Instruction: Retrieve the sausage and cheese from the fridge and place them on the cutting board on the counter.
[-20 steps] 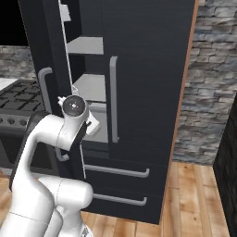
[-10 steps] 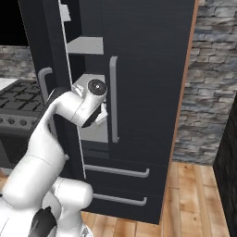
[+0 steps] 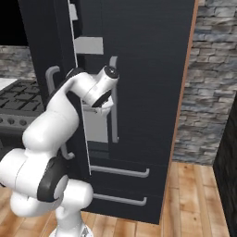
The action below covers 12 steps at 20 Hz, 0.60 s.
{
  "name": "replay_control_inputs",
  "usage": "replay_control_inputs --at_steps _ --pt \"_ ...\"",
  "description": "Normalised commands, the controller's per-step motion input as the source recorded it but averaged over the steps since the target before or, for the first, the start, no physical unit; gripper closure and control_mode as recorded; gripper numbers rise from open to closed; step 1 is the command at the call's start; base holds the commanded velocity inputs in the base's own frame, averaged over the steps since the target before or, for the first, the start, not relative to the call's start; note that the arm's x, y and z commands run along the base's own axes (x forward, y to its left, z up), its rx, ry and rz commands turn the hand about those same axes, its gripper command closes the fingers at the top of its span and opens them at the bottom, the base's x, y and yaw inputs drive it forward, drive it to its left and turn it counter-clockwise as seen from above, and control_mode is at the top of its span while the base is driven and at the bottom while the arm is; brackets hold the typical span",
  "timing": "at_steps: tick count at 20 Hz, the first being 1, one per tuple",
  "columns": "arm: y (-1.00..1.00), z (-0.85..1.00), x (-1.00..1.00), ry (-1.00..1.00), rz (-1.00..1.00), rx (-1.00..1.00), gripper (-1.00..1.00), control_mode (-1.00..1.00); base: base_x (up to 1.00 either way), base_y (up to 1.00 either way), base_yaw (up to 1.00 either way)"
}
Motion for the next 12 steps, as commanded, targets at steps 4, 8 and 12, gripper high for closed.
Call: replay_control_inputs --at_steps 4,8,12 --pt "0.72 -0.11 0.18 0.02 0.0 0.0 -1.0 -1.0 0.0 0.0 0.0" --pt "0.84 -0.12 -0.05 0.0 0.06 0.0 -1.0 -1.0 0.0 0.0 0.0" --pt "0.92 -0.16 -0.25 0.0 0.1 0.0 -1.0 -1.0 0.0 0.0 0.0"
